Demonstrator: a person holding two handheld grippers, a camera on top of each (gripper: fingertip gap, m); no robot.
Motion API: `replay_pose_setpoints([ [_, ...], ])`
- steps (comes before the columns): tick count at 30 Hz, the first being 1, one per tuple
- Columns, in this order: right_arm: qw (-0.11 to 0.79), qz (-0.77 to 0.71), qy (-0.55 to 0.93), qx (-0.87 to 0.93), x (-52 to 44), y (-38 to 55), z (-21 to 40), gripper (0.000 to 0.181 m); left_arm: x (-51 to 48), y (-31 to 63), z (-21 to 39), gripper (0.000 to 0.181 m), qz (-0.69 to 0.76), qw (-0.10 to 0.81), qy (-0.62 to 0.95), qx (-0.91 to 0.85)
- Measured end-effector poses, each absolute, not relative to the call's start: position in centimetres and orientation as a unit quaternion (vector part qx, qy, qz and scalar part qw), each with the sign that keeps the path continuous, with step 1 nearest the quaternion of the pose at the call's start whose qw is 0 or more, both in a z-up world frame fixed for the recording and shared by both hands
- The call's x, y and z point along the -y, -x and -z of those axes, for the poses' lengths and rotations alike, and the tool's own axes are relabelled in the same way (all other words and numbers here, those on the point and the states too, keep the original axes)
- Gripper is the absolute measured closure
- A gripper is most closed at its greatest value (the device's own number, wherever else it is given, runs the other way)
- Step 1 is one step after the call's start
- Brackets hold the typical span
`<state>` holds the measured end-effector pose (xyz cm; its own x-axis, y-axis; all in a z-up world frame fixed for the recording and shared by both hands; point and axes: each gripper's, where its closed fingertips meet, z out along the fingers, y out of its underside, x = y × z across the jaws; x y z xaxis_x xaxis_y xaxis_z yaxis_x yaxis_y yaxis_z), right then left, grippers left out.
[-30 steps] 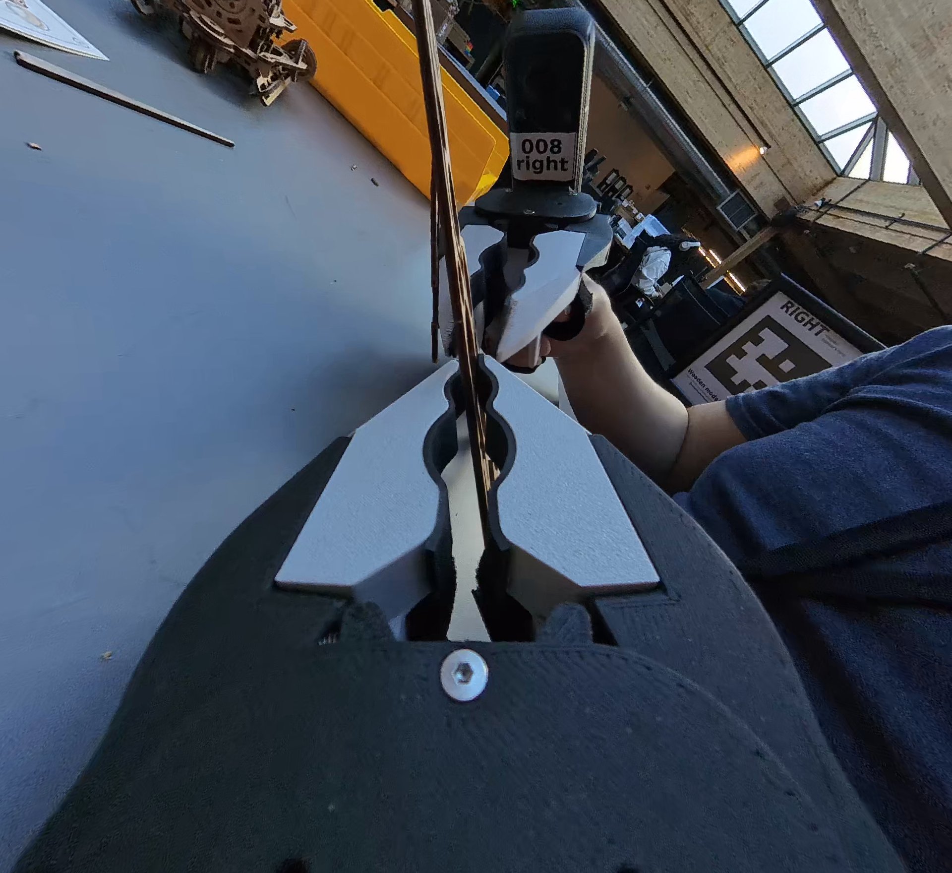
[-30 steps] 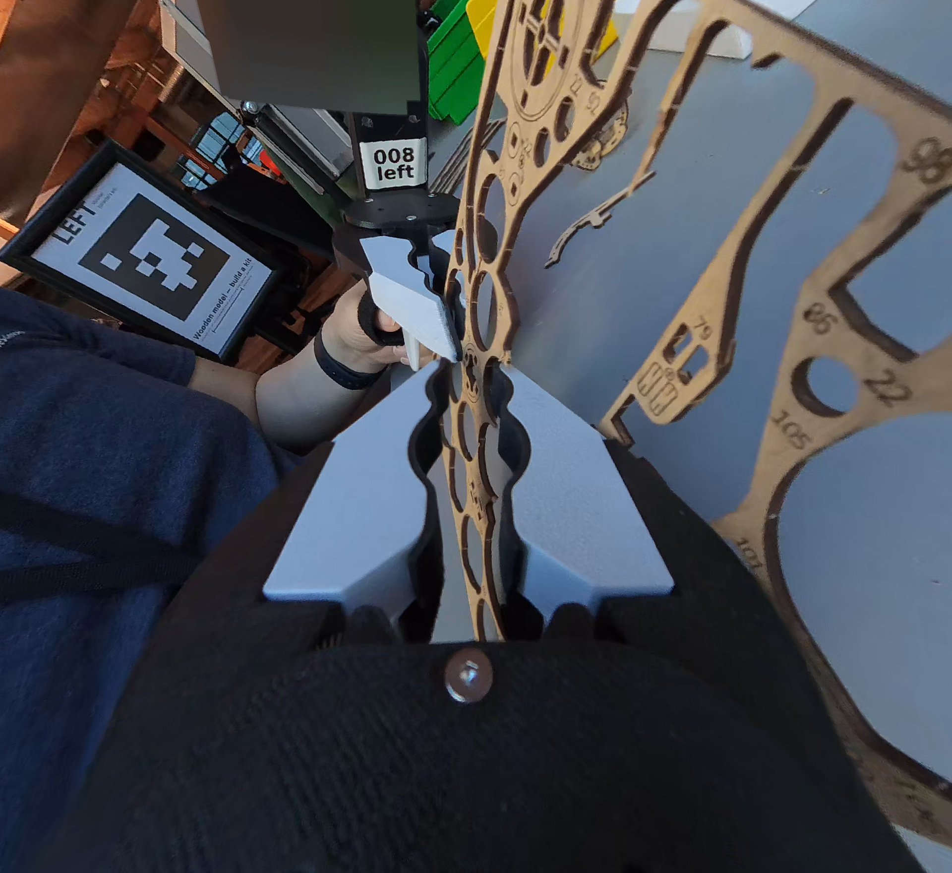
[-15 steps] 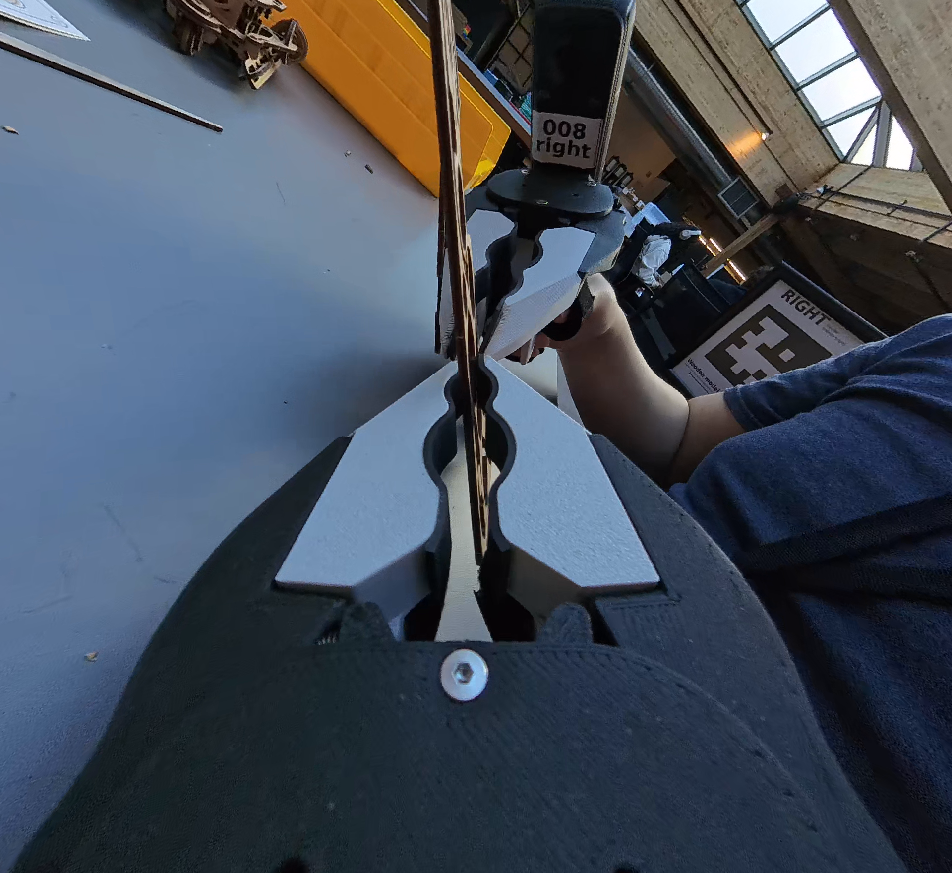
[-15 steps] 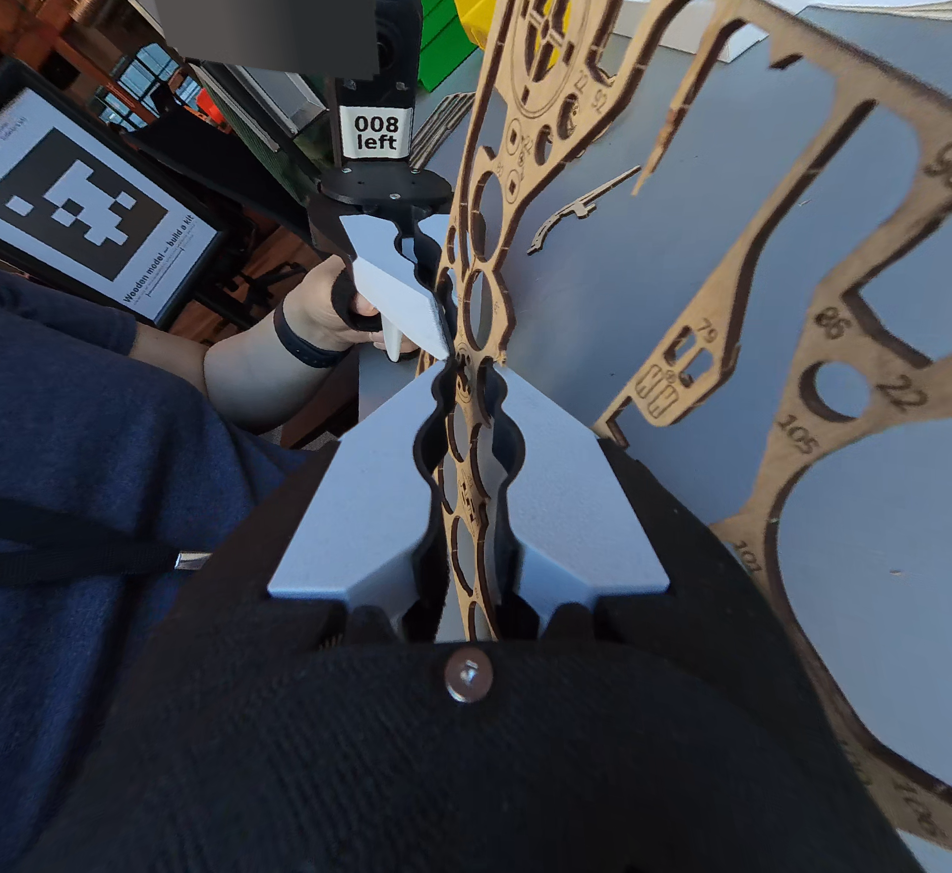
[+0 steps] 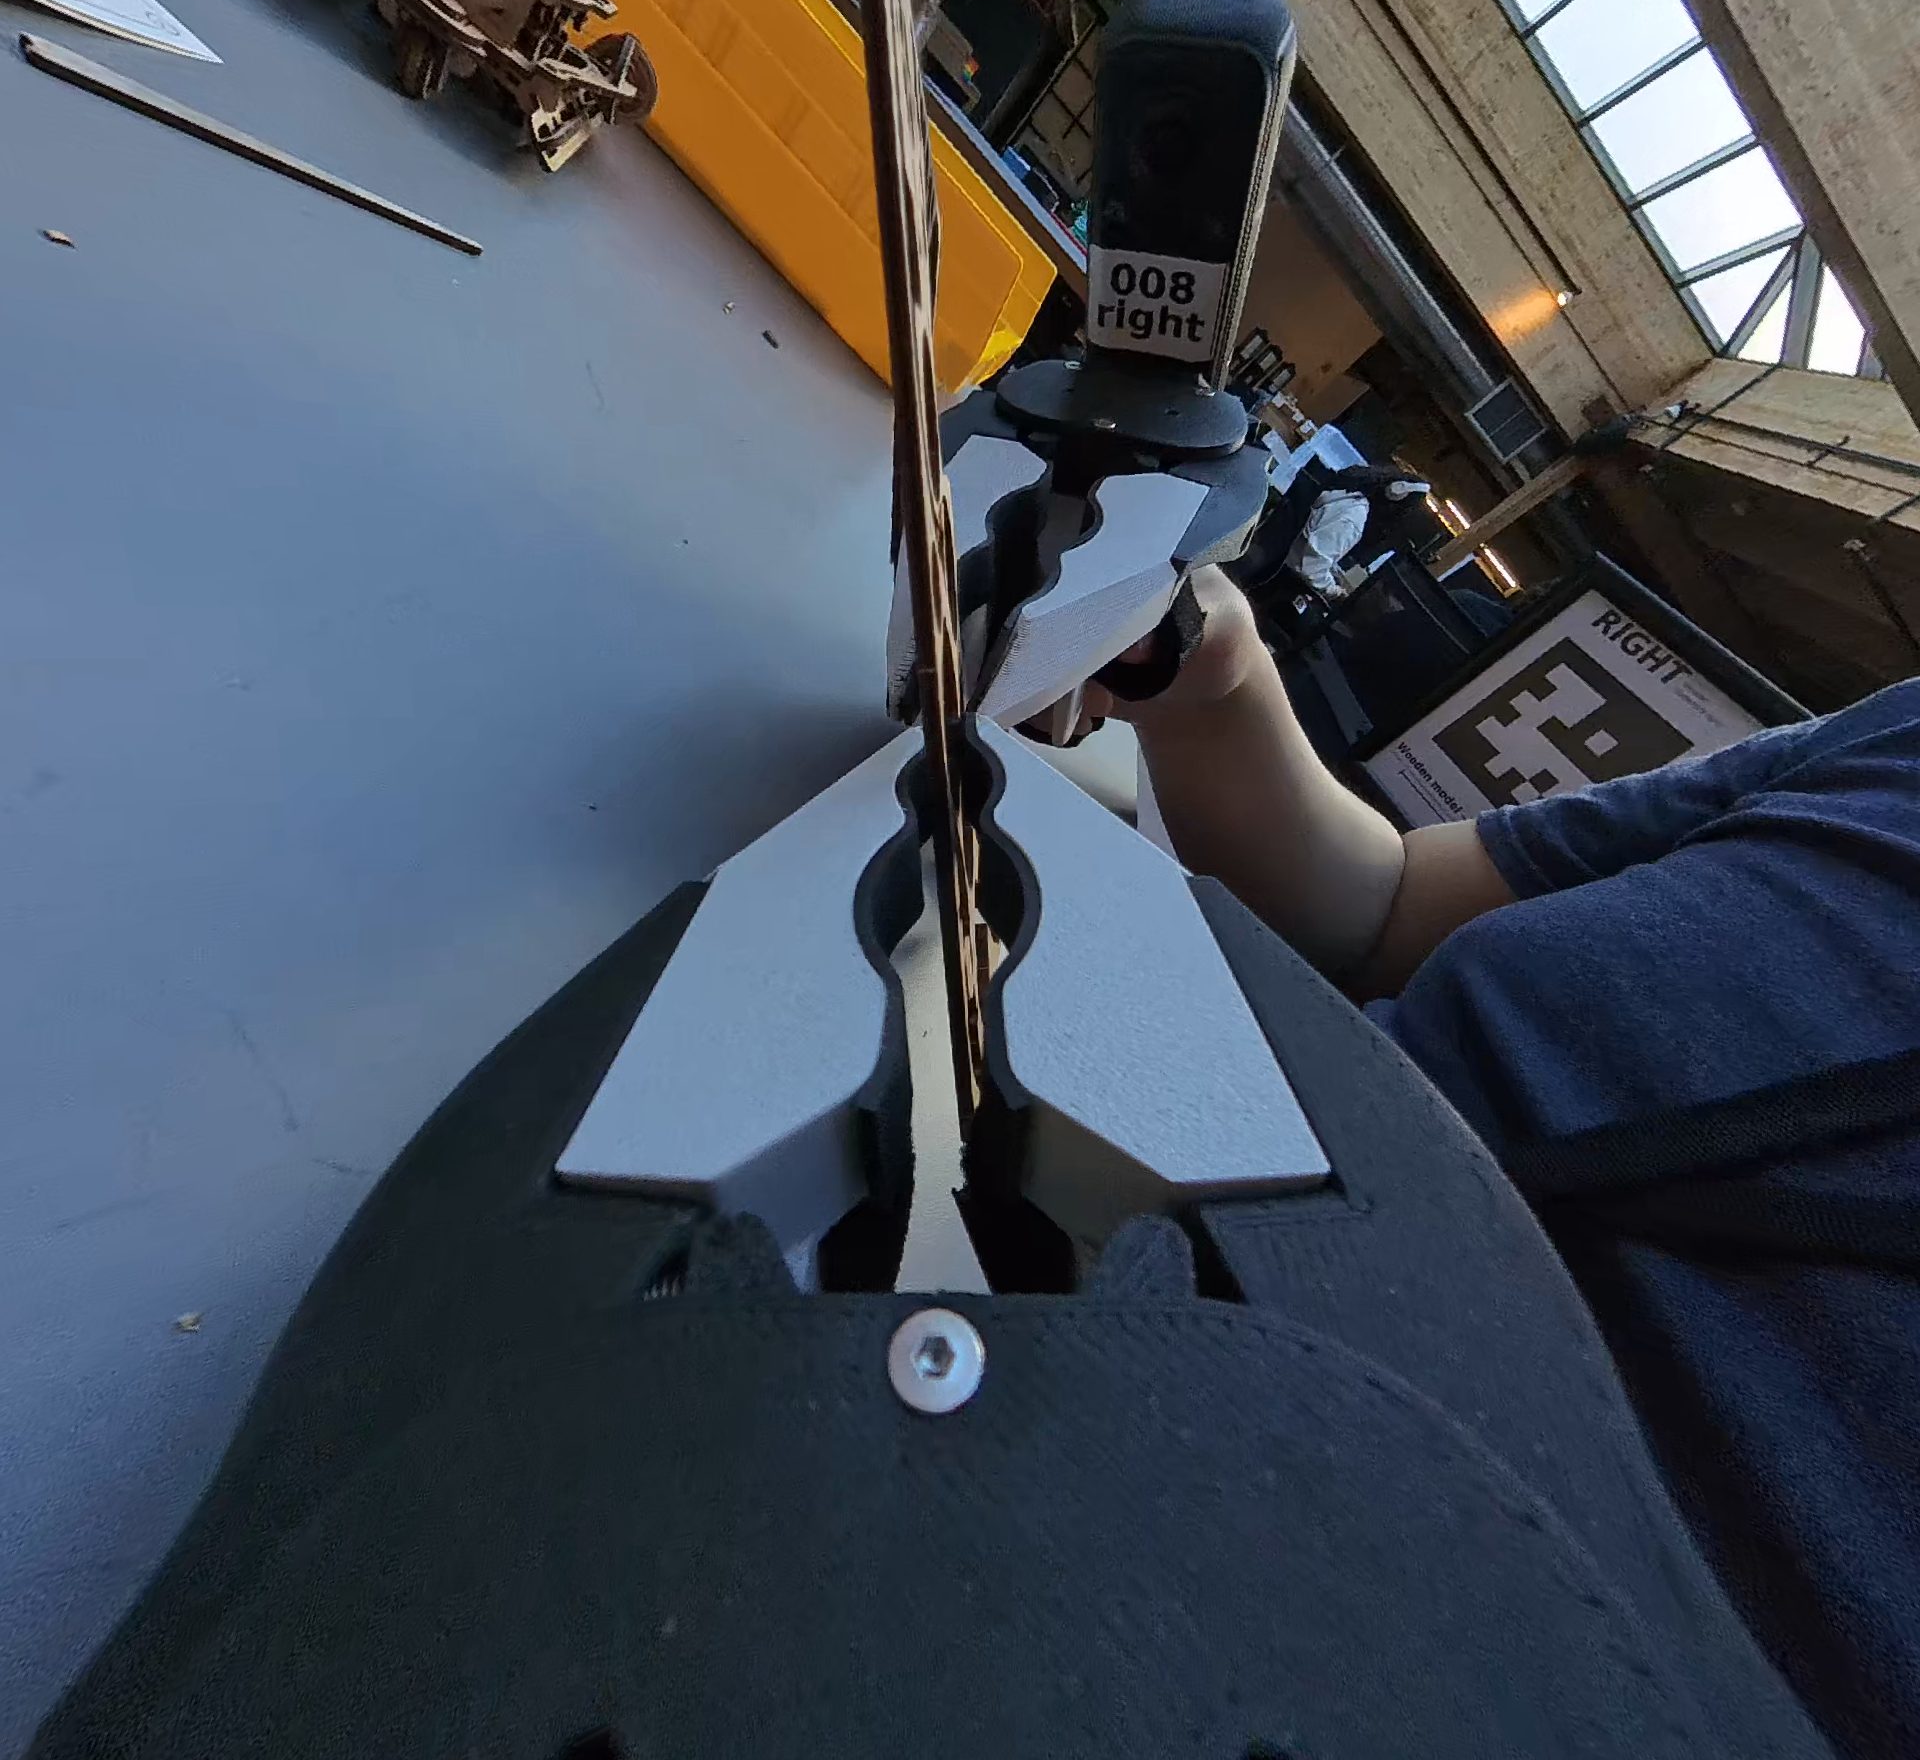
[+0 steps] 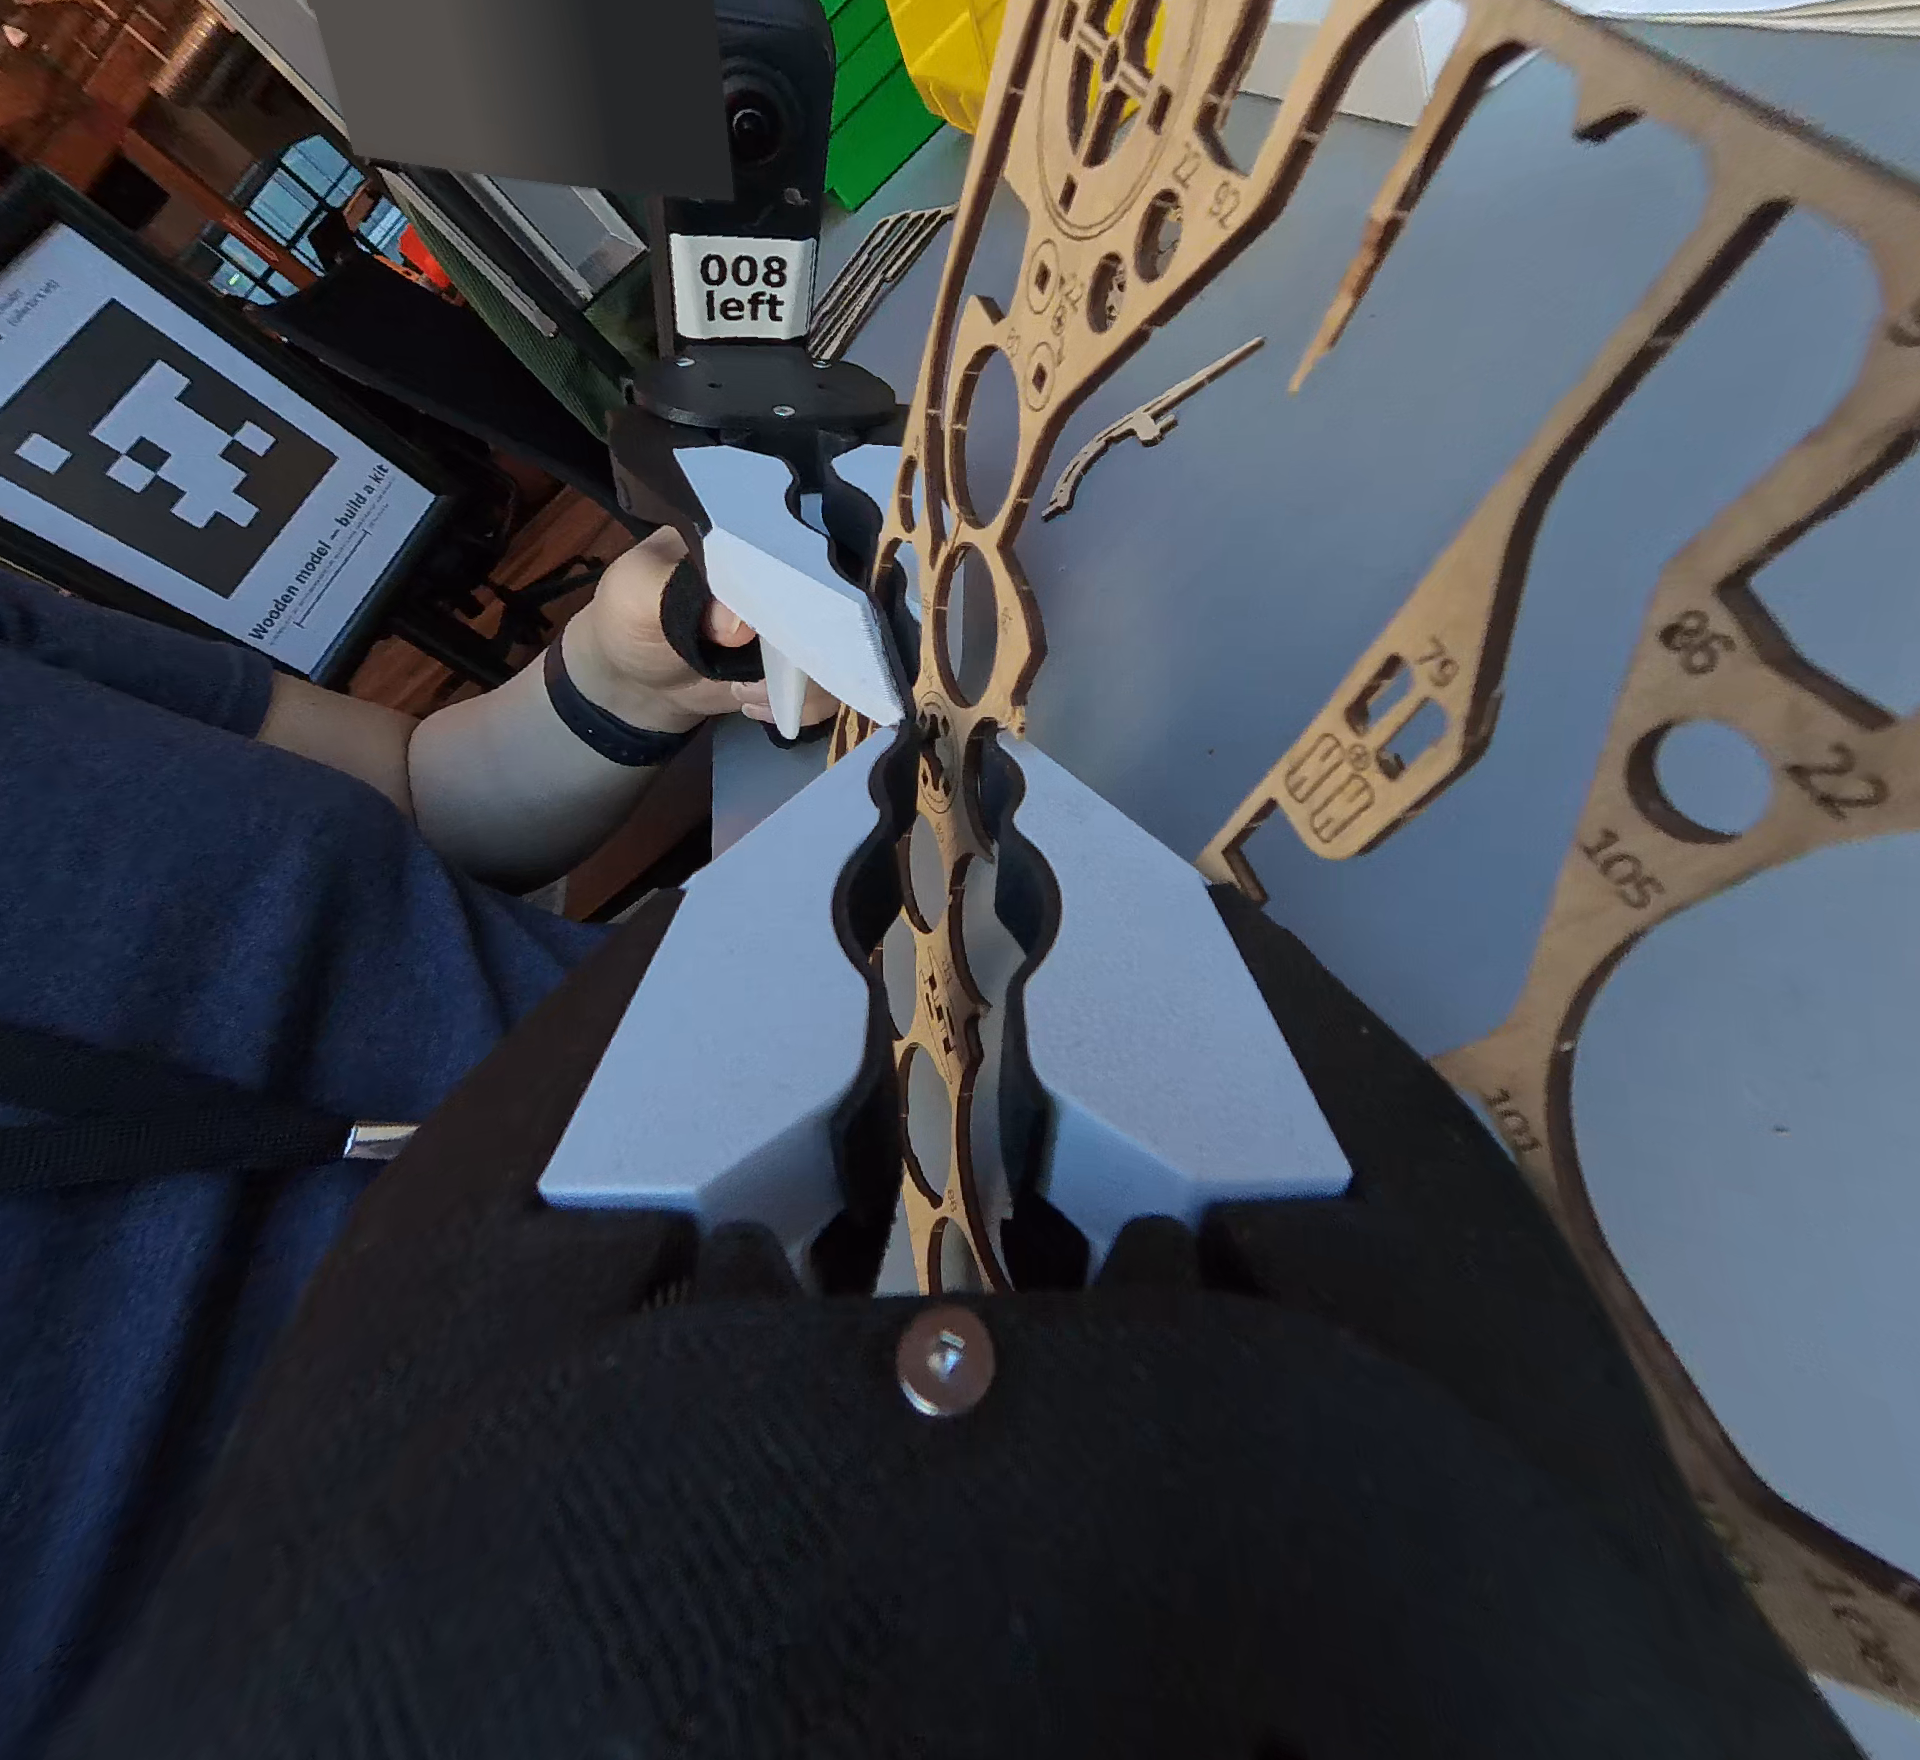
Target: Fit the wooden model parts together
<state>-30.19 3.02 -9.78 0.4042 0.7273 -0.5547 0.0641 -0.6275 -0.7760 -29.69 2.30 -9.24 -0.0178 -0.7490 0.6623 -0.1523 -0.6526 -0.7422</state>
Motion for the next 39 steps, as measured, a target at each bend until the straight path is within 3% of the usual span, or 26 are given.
replay_pose_setpoints([
  [18, 0.33, -0.502, 0.752, 0.271, -2.5, 30.4, 9.4, 0.173, -1.9, 29.9, 9.0, 0.181, 0.659, 0.216, 0.651, -0.307],
  [39, 0.348, -0.508, 0.74, 0.271, -3.9, 29.5, 8.9, 0.171, -3.3, 29.0, 8.4, 0.18, 0.652, 0.251, 0.646, -0.307],
])
